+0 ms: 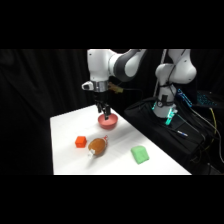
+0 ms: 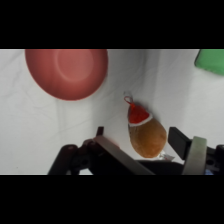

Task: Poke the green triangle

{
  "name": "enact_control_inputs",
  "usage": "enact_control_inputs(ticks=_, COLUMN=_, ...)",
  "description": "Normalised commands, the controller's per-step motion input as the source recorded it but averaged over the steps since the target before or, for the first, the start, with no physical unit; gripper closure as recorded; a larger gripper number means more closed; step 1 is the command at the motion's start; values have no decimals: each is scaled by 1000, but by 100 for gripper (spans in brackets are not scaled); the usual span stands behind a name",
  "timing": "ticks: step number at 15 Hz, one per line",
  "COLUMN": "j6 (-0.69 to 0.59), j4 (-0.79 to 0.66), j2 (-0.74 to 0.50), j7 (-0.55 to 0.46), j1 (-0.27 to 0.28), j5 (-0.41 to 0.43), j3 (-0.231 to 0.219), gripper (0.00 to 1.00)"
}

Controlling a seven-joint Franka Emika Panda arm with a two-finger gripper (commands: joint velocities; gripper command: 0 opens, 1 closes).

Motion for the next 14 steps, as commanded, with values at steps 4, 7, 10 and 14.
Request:
enact_control_inputs(ticks=4, j6=23, j4=-54, j2=-69, j7=198, j1=16, j5=-61, j3=33, gripper=0)
enact_control_inputs(ticks=7, j6=54, j4=-198, j2=-206, j7=495, j1=115, j5=-124, j3=79, gripper=0)
enact_control_inputs(ticks=10, j6=65, j4=-268, j2=-252, j7=494, j1=161, j5=-103, j3=121, gripper=0)
enact_control_inputs(ticks=14, j6=68, j4=-312, j2=-300, j7=426, j1=161, j5=-135, j3=130, gripper=0)
